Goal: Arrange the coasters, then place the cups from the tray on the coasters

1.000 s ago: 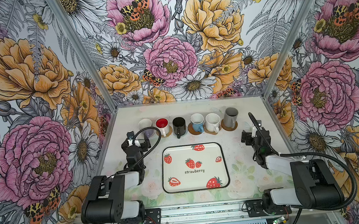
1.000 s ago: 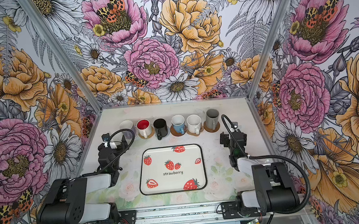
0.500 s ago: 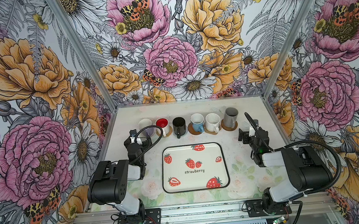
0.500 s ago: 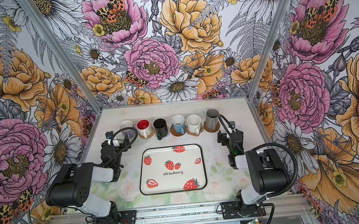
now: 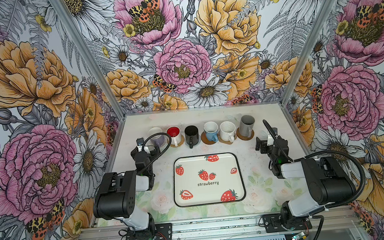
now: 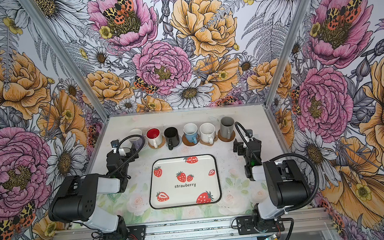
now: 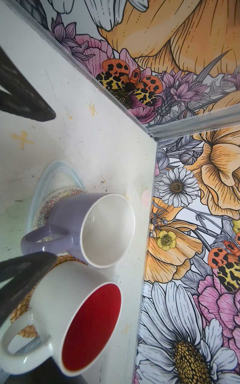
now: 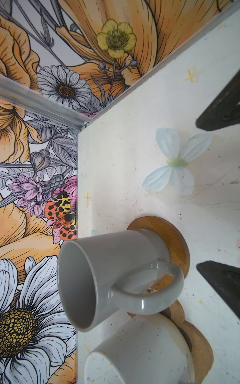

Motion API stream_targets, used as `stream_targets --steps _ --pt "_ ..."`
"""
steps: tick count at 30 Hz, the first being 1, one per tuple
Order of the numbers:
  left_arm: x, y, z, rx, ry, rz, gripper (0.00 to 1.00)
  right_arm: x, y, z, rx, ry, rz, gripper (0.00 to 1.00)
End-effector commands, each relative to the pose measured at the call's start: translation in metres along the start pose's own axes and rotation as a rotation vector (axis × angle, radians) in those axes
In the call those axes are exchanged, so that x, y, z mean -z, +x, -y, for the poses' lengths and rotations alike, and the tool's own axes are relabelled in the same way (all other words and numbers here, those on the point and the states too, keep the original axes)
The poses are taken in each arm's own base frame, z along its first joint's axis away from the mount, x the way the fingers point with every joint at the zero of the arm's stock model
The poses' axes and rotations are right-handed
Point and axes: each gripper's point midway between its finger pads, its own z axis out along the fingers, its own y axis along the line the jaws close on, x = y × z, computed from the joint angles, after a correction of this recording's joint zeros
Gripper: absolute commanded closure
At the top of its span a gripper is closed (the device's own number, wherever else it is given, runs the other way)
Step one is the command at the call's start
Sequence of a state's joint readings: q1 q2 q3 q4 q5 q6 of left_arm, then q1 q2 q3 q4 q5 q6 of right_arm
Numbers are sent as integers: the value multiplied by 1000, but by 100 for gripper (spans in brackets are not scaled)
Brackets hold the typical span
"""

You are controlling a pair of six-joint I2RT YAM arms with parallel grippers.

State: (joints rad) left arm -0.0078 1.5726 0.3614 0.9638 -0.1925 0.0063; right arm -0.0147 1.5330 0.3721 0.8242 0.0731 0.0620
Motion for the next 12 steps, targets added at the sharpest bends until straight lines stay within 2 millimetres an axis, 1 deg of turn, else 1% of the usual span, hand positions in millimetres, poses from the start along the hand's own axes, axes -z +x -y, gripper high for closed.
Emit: stream_targets --steps 1,12 --pt "1 -10 1 21 12 25 1 -3 -19 1 -14 -5 57 0" --pt "1 -10 1 21 12 25 1 -3 -18 1 -14 -6 55 0"
